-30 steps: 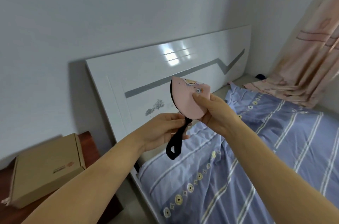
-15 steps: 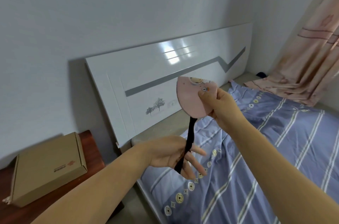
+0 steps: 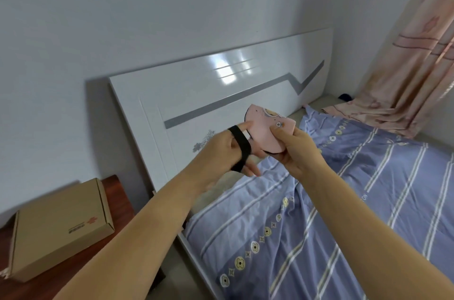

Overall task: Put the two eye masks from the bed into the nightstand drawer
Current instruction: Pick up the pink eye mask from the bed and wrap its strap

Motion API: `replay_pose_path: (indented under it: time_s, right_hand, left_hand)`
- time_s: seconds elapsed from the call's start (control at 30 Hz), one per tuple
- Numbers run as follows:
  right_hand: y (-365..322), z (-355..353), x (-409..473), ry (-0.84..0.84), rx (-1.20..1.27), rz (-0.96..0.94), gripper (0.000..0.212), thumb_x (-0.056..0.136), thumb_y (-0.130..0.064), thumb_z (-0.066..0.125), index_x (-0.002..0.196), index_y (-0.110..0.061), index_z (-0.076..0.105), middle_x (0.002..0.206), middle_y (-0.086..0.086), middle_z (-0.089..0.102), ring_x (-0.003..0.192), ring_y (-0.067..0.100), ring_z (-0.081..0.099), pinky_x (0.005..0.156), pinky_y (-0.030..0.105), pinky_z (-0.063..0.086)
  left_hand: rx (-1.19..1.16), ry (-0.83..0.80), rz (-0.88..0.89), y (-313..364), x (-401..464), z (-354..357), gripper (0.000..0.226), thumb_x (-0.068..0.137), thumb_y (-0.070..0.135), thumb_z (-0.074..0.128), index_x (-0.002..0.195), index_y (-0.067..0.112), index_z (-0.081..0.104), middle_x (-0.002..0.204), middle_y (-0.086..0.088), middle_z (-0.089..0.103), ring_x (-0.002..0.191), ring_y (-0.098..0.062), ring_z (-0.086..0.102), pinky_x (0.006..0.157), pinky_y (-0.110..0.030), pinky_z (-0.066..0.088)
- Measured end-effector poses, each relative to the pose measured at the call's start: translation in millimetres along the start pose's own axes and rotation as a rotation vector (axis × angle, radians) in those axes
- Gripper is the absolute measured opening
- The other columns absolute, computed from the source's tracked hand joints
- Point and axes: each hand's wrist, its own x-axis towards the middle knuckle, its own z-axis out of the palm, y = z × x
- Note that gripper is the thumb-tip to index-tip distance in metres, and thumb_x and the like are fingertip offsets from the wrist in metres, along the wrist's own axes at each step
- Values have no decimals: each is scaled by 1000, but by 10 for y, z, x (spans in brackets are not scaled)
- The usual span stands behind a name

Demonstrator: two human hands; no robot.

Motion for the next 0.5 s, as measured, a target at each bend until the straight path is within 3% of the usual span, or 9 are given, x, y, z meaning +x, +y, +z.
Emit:
replay_pose_path:
  time_s: [0.03, 0.07, 0.13, 0.17, 0.2, 0.27, 0.37, 0.43, 0.5]
  right_hand:
    - [-3, -8, 9, 13, -4, 8, 14, 90, -10, 56, 102, -13, 63, 98, 9, 68, 79, 19, 69, 54, 25, 57]
    - [7, -11, 12, 27, 2, 21, 19, 89, -9, 56, 107, -10, 61, 100, 10, 67, 82, 21, 67, 54, 24, 57]
    - [54, 9, 10, 40, 31, 40, 26, 89, -6, 55, 115, -7, 57, 103, 11, 65, 86, 22, 65, 53, 24, 56]
    - [85, 24, 9, 43, 48, 42, 28, 89, -5, 55, 117, -7, 55, 106, 12, 64, 87, 23, 65, 53, 24, 56]
    - [113, 31, 9, 57, 74, 46, 31, 89, -4, 54, 120, -5, 53, 111, 14, 63, 88, 23, 64, 53, 24, 56]
    - [142, 24, 8, 118, 135, 63, 37, 89, -3, 53, 126, -1, 47, 118, 18, 58, 88, 24, 63, 51, 24, 56]
    - [158, -14, 6, 138, 148, 96, 37, 90, -2, 52, 126, -1, 46, 115, 18, 58, 84, 24, 64, 49, 23, 55]
    - [162, -10, 8, 108, 131, 89, 33, 90, -3, 52, 123, -2, 49, 109, 15, 61, 76, 21, 69, 49, 23, 55]
    - [129, 19, 13, 75, 110, 53, 24, 90, -5, 53, 113, -8, 56, 100, 9, 66, 67, 14, 71, 49, 23, 55]
  left_hand:
    - [325, 31, 75, -55, -20, 28, 57, 88, 15, 59, 137, 33, 34, 73, -6, 71, 60, -20, 69, 58, -27, 58]
    - [508, 77, 128, -103, -22, 39, 70, 87, 18, 61, 142, 37, 22, 75, -7, 68, 66, -22, 68, 66, -31, 58]
    - [639, 181, 176, -171, 18, 32, 83, 86, 20, 63, 145, 37, 6, 79, -13, 67, 72, -26, 66, 76, -35, 55]
    - [646, 197, 157, -178, 23, 21, 82, 87, 18, 62, 145, 35, 7, 80, -15, 67, 71, -27, 66, 75, -37, 55]
    - [570, 193, 148, -193, 29, -17, 77, 87, 14, 61, 145, 33, 14, 77, -12, 68, 65, -23, 66, 70, -35, 57]
    - [172, 94, 87, -149, -1, -65, 56, 89, 9, 57, 137, 31, 37, 66, 0, 69, 55, -13, 64, 54, -23, 55]
    - [-343, -141, 58, -83, -85, -243, 23, 92, 16, 51, 104, 23, 69, 61, 6, 71, 54, -5, 63, 50, -14, 50]
    - [-332, -388, -11, -35, -158, -281, 21, 92, 20, 52, 93, 17, 73, 69, 4, 75, 60, -6, 68, 54, -14, 53]
    - [-181, -584, -141, -78, -199, -240, 27, 95, 16, 44, 97, 17, 71, 79, 0, 77, 69, -11, 73, 59, -15, 56]
